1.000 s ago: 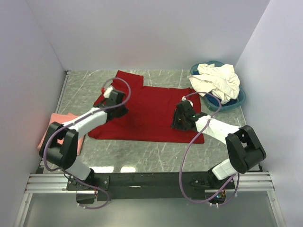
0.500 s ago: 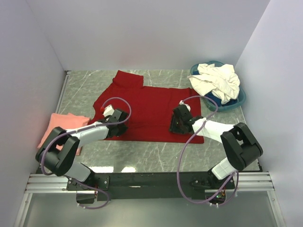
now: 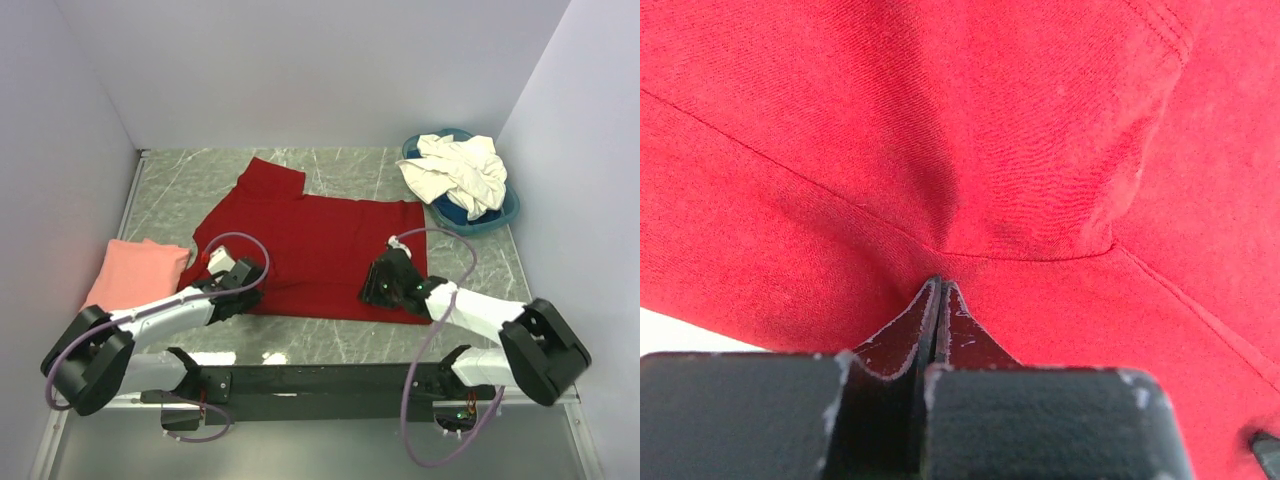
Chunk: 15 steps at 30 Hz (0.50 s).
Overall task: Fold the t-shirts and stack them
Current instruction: Fold the tshirt
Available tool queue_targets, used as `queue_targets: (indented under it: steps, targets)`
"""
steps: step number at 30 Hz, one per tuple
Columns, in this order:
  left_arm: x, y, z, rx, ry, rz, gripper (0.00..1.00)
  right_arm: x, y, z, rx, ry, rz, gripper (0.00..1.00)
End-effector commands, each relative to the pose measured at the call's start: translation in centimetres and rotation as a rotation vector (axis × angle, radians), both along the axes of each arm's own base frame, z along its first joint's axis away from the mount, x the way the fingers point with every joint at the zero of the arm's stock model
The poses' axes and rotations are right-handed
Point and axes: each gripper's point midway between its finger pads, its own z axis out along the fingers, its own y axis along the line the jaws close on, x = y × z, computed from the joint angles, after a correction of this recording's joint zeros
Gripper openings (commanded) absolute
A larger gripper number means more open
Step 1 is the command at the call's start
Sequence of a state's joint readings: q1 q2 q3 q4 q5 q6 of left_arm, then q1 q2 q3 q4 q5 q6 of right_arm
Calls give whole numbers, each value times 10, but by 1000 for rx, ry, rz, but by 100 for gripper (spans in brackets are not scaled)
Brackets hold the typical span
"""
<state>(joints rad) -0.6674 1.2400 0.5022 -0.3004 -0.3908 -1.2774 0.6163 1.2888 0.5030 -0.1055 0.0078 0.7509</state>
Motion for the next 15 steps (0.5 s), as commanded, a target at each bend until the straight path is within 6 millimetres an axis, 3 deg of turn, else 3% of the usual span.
queue_targets:
  steps: [1, 4, 7, 8, 10, 11, 12, 13, 14, 15]
  targets:
    - [-30, 16, -14, 43, 82, 16, 1, -35, -16, -15, -31, 88, -9, 47]
    - [-25, 13, 0, 37, 50, -1, 2, -32, -15, -1, -20, 62, -4, 47]
    - [4, 6, 39, 65, -51, -18, 13, -11, -8, 28, -5, -1, 8, 49]
    - [23, 8, 64, 92, -102, -5, 20, 5, -7, 45, -3, -34, 8, 50]
    - [44, 8, 91, 95, -154, -3, 25, 32, -18, 65, 44, -59, -37, 50]
    - [70, 11, 116, 64, -211, 32, 27, 45, -23, 75, 54, -83, -46, 50]
    - [82, 14, 127, 68, -234, 17, 27, 67, -26, 92, 72, -122, -66, 50]
    - [92, 12, 136, 36, -249, 1, 27, 82, -36, 100, 65, -138, -99, 50]
    - [118, 21, 154, 35, -307, 18, 28, 109, -52, 124, 49, -199, -147, 50]
    - [129, 25, 159, 32, -315, 29, 30, 121, -60, 117, 22, -171, -168, 50]
